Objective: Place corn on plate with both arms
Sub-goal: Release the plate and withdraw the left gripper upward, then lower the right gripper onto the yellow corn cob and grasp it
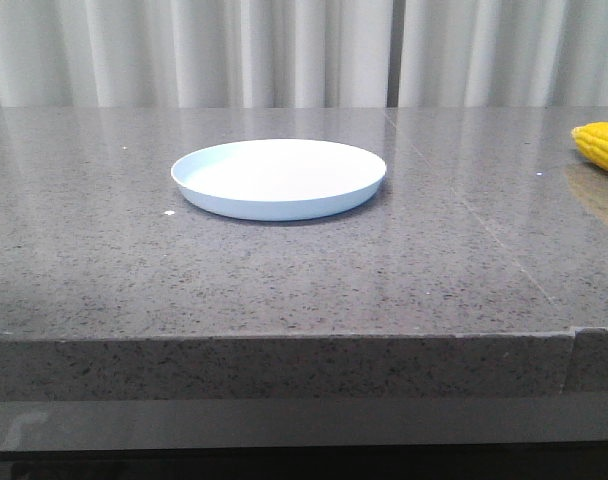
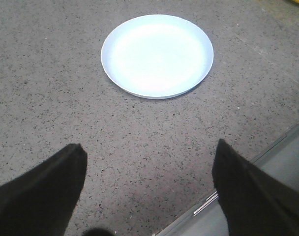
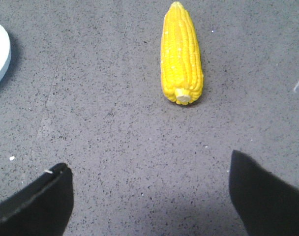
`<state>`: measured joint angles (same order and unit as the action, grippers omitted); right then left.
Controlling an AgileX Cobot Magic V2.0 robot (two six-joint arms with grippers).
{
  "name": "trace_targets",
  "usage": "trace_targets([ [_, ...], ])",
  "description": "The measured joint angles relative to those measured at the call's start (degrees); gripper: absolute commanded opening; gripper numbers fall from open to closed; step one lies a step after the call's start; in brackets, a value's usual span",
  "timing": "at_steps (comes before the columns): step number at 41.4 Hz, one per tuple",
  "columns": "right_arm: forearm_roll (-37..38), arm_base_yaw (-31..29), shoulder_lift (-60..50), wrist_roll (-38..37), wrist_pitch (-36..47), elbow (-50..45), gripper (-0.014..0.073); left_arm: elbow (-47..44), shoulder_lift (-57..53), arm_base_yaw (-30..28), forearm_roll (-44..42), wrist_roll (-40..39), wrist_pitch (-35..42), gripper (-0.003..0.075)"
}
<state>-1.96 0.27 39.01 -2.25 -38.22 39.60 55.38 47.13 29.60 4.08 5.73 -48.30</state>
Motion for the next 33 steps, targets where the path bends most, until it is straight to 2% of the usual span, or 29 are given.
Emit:
trace_targets([
  [14,2.94,0.0,10.66,0.0,-4.83,10.13,0.0664,0.0,0.0,0.0,0.0,0.0,0.11,0.051],
  [25,3.31,-0.14,27.88,0.0,-16.38,26.05,0.0664,0.0,0.0,0.0,0.0,0.0,0.34,0.051],
  [33,3.31,-2.45,41.39,0.0,-20.52,38.34,0.0664,0.0,0.0,0.0,0.0,0.0,0.69,0.051],
])
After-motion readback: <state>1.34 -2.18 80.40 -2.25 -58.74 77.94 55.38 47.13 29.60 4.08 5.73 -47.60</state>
